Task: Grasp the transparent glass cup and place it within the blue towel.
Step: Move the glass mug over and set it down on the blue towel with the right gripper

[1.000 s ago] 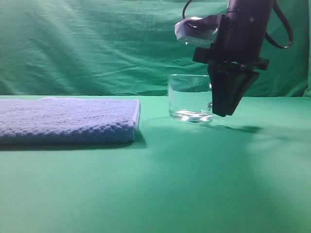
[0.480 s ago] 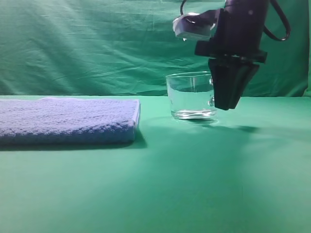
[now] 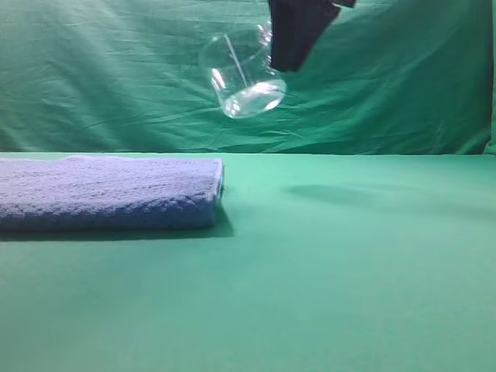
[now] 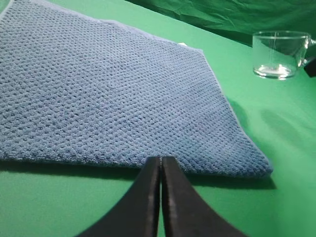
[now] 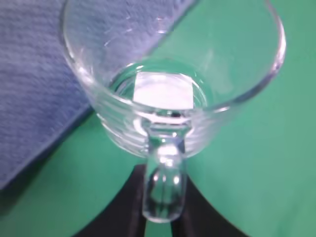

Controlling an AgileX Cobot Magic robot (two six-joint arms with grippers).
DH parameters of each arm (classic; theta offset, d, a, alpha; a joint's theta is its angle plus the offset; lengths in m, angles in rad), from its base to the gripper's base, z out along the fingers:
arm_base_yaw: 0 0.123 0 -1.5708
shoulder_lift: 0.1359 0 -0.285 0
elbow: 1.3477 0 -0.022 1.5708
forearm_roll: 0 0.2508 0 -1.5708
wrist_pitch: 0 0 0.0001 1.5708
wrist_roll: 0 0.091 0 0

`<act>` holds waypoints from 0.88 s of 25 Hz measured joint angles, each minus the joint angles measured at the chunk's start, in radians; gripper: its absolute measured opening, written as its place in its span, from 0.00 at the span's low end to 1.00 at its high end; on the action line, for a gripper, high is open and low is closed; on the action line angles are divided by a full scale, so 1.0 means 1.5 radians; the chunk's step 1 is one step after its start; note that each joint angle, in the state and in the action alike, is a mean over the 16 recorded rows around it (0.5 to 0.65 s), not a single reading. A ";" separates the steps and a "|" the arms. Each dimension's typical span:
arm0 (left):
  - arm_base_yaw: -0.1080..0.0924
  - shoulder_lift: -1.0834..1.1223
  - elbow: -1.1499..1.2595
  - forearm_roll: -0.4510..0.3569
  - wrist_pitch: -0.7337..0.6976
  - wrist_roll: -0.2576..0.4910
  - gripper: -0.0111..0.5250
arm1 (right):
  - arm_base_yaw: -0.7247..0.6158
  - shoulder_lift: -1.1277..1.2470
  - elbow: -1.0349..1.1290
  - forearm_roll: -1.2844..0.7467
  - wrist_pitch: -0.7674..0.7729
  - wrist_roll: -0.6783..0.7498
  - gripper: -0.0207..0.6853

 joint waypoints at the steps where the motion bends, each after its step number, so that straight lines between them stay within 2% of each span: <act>1: 0.000 0.000 0.000 0.000 0.000 0.000 0.02 | 0.015 0.009 -0.003 0.001 -0.019 0.000 0.17; 7: 0.000 0.000 0.000 0.000 0.000 0.000 0.02 | 0.084 0.077 -0.010 0.006 -0.150 0.000 0.17; 15: 0.000 0.000 0.000 0.000 0.000 0.000 0.02 | 0.109 0.164 -0.011 0.008 -0.258 -0.001 0.13; 18: 0.000 0.000 0.000 0.000 0.000 0.000 0.02 | 0.109 0.181 -0.011 0.008 -0.269 -0.001 0.16; 22: 0.000 0.000 0.000 0.000 0.000 0.000 0.02 | 0.109 0.191 -0.011 0.007 -0.258 -0.002 0.26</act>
